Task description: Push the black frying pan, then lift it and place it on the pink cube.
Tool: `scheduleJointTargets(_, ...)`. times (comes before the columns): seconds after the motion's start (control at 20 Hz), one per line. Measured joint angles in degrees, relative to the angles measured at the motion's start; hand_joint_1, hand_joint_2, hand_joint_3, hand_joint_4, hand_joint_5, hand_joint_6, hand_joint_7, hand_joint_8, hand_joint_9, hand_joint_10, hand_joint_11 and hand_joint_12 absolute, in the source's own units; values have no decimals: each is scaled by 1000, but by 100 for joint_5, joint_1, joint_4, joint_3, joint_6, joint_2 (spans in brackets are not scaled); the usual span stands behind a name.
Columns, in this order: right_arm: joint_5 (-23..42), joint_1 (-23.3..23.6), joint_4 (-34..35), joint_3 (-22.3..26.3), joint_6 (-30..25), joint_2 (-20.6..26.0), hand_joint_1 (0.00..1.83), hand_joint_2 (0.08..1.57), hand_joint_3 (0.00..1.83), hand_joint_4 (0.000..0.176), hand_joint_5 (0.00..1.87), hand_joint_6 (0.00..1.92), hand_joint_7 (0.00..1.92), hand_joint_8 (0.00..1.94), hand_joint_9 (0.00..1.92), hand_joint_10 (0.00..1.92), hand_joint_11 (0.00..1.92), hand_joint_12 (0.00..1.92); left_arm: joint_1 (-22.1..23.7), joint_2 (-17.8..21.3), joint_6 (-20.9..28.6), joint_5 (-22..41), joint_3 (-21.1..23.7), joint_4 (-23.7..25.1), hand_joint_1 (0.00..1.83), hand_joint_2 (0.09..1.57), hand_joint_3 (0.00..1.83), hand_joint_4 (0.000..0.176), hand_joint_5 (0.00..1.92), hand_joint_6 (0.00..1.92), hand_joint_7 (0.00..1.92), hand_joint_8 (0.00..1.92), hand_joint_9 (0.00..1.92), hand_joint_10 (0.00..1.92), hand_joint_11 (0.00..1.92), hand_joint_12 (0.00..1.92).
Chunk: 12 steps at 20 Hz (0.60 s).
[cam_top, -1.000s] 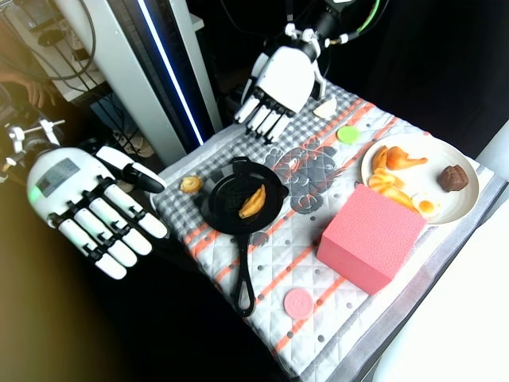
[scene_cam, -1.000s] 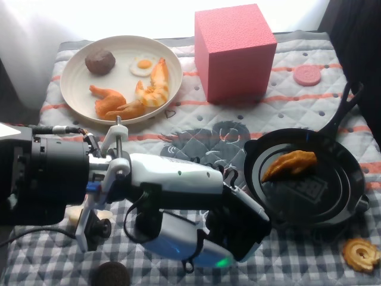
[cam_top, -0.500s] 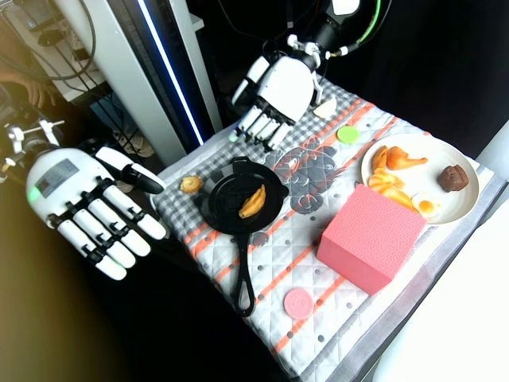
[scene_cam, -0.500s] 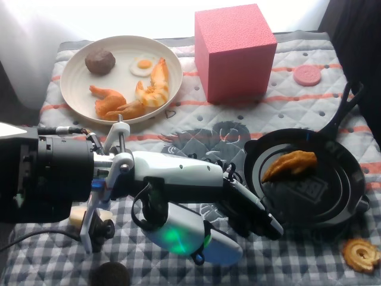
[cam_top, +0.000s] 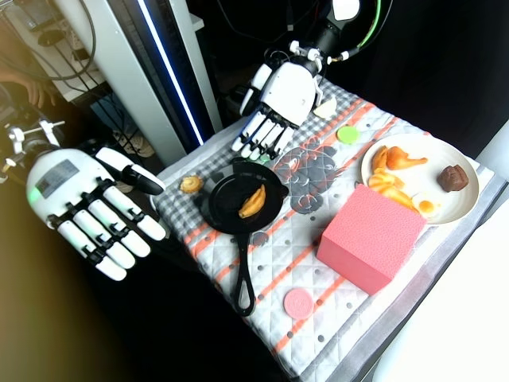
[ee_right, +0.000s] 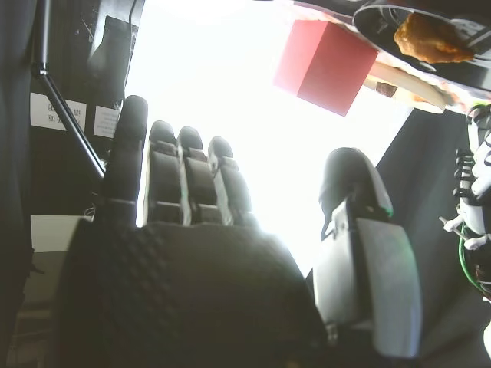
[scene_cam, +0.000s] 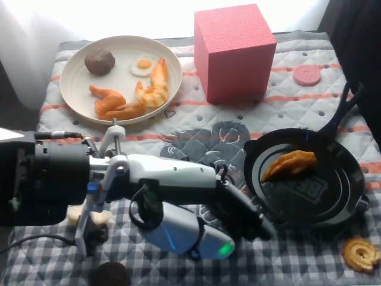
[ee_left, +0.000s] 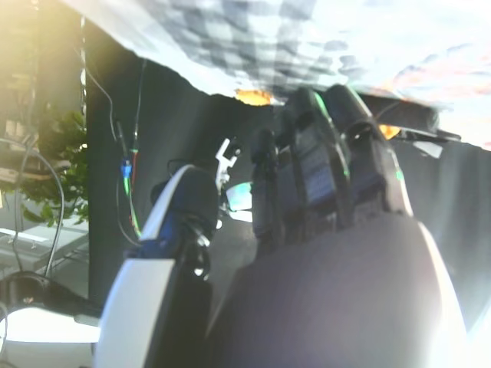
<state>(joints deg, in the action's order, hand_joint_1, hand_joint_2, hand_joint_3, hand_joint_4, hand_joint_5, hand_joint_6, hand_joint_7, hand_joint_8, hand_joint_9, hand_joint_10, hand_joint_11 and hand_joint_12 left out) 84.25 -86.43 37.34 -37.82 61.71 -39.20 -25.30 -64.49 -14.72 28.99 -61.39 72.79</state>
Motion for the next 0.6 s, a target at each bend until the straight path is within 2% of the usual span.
scheduleJointTargets(0.05,4,-20,7,2,0,0,236,1271,0,13,0,0,0,0,7,3,0,317,4,35,85,28,17,92,760,1403,0,80,496,1683,830,416,692,841,257,1578)
scheduleJointTargets(0.1,-9,-20,20,0,0,0,229,1272,0,19,0,0,0,0,1,0,0,206,33,50,195,46,39,299,766,1399,0,80,500,1689,775,468,607,917,255,1601)
scheduleJointTargets(0.15,-4,-20,15,0,0,0,231,1266,0,27,0,0,0,0,0,0,0,257,44,44,289,68,46,396,823,1376,3,40,533,1646,753,566,578,1020,279,1655)
scheduleJointTargets(0.2,-2,-20,4,0,0,0,232,1265,0,22,0,0,0,0,0,0,0,266,55,42,350,101,52,461,844,1360,2,39,555,1615,718,637,562,1039,267,1655)
scheduleJointTargets(0.25,-2,-20,13,0,0,-7,238,1266,0,15,0,0,0,0,8,2,0,311,57,31,393,122,52,485,813,1362,0,79,549,1622,685,719,540,1137,286,1703)
scheduleJointTargets(0.3,-4,-20,20,0,0,-7,221,1267,0,16,0,0,0,0,14,5,0,318,61,0,391,107,50,505,730,1386,0,147,502,1684,621,728,477,1166,231,1721)
scheduleJointTargets(0.35,-4,-20,37,0,0,-7,213,1261,0,23,0,0,0,0,3,2,0,294,61,-87,393,98,4,522,707,1390,0,170,492,1696,600,723,462,1171,219,1728)
scheduleJointTargets(0.4,0,-20,20,0,0,-7,225,1262,0,20,0,0,0,0,0,0,0,280,59,-186,398,63,-31,544,699,1405,1,154,471,1725,558,800,441,1253,221,1770)
scheduleJointTargets(0.45,-2,-20,7,0,0,-7,225,1268,0,14,0,0,0,0,17,5,0,309,52,-243,411,46,-35,531,719,1396,0,148,486,1706,544,800,439,1254,224,1773)
scheduleJointTargets(0.5,-2,-20,11,0,0,-11,225,1264,0,22,0,0,0,0,5,3,0,275,52,-291,420,57,-76,525,745,1384,0,138,505,1680,536,784,435,1247,215,1773)
scheduleJointTargets(0.55,-2,-20,28,0,0,-11,205,1263,0,13,0,0,0,0,24,9,0,394,39,-326,422,39,-103,520,769,1365,0,141,532,1642,544,776,441,1253,224,1790)
scheduleJointTargets(0.6,0,-20,37,0,0,-11,205,1265,1,16,0,0,0,0,13,4,0,422,13,-352,428,-2,-125,501,783,1360,0,130,540,1632,539,766,436,1245,211,1790)
